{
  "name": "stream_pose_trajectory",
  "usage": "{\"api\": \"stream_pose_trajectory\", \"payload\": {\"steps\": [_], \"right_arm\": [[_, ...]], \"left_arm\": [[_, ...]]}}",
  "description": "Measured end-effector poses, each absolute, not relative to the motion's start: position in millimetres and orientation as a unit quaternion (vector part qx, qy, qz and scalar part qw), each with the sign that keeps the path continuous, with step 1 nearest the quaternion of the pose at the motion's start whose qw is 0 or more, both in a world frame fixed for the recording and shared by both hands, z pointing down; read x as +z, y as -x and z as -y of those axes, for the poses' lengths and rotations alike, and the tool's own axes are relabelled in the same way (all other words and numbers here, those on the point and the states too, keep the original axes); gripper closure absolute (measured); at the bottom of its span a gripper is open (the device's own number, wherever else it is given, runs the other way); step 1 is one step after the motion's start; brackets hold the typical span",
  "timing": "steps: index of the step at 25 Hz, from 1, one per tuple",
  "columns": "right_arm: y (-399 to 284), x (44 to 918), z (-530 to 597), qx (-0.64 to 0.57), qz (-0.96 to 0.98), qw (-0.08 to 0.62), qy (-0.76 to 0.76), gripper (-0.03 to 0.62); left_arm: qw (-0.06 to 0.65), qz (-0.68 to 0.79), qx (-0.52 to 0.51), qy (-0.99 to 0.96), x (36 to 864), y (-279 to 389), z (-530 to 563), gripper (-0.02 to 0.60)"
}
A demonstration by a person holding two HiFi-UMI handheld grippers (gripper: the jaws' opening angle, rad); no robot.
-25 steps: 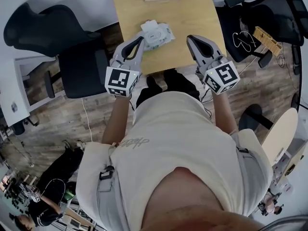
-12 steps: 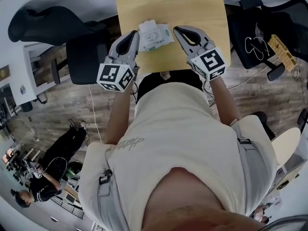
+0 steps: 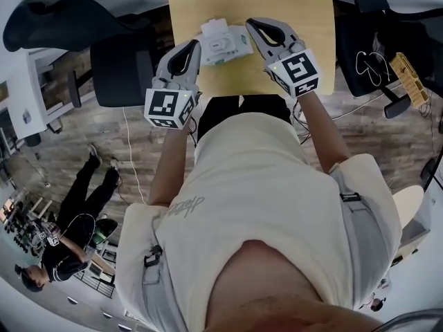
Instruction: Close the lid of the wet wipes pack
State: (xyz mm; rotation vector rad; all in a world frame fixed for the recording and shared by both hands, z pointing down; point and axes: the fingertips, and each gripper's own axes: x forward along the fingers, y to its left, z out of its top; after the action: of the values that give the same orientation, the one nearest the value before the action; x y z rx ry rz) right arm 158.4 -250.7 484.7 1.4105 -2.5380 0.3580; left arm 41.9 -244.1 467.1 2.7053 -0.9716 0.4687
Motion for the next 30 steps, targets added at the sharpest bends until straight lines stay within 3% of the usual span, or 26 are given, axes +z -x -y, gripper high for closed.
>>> {"api": "stream_pose_trajectory", "payload": {"steps": [13, 24, 30], "right_arm": [[-120, 561, 276, 0.181, 0.860, 0.183, -0.441, 0.588], [-108, 656, 304, 0.249, 0.843, 0.272, -0.392, 0.513], [-104, 695, 316, 0.308, 0.833, 0.290, -0.355, 0.513]], "left_arm": [[0.163, 0.327, 0.153, -0.918, 512, -14, 248, 0.565], [0.194, 0.340, 0.152, -0.907, 526, 12, 257, 0.565], [0.197, 0.346, 0.157, -0.904, 530, 20, 262, 0.565]]}}
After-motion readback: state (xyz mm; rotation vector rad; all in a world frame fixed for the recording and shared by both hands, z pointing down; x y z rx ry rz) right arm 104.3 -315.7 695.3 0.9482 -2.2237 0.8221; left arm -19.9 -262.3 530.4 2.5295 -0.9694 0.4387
